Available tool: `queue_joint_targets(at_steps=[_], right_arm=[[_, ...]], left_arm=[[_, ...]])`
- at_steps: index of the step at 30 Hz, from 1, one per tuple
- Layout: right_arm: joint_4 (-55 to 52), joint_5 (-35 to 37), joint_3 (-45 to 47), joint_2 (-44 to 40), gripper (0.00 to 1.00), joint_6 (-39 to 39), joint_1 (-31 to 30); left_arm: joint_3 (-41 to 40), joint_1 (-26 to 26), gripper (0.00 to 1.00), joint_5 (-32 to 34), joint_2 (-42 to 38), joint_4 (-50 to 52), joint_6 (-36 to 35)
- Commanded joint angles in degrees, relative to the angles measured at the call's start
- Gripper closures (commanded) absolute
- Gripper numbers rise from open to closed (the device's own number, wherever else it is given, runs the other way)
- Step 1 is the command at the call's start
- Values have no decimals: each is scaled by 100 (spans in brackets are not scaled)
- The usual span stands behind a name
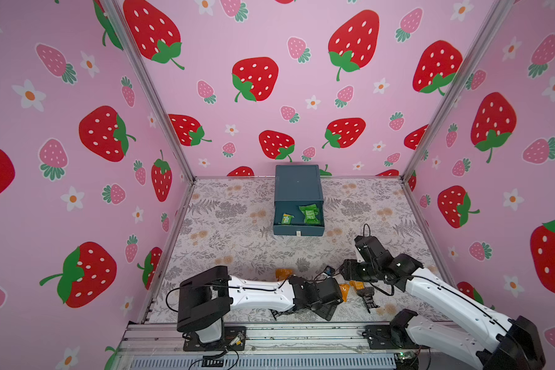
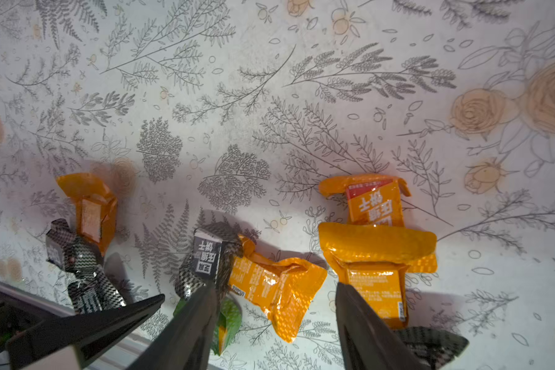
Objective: Place the cookies into the drawer by color
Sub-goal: Pick up the cookie at the center of the board.
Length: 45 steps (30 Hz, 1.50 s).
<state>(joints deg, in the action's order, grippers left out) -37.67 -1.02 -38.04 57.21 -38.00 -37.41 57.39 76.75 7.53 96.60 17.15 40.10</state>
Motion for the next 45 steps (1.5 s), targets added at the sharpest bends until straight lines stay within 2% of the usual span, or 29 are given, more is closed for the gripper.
queue_joint_targets(at_steps=[1,6,17,20,24,26,31,33,35,39,41,43,45], right_arm=[[202,-233,125,-141,35,139,129],[190,-268,196,-295,35,183,216],[193,-276,279,-370,35,205,265],[200,-277,296,-356,35,196,265],[218,-294,307,-324,35,205,261],[246,-294,322,-316,35,205,261],[256,-345,305,-213,35,231,261],[286,-364,322,-205,35,232,262],[290,-360,330,-187,35,237,263],[295,-393,319,-167,35,242,267],[295,-391,327,-174,35,241,265],[304,-391,346,-175,35,240,260],[313,-398,346,-174,35,240,265]], left_arm=[[414,19,10,186,228,175,-47],[751,35,9,499,613,722,5],[574,53,14,658,677,1252,180],[428,9,17,765,650,1294,229],[208,-131,28,623,676,1189,209],[71,-197,30,621,619,1186,234],[-380,-483,29,731,218,1135,253],[-603,-614,25,690,4,1035,213],[-706,-663,20,735,-150,1049,209],[-762,-670,19,753,-199,1067,242],[-769,-663,23,703,-132,1086,326],[-846,-665,30,552,-99,972,397],[-965,-651,32,340,-129,755,445]])
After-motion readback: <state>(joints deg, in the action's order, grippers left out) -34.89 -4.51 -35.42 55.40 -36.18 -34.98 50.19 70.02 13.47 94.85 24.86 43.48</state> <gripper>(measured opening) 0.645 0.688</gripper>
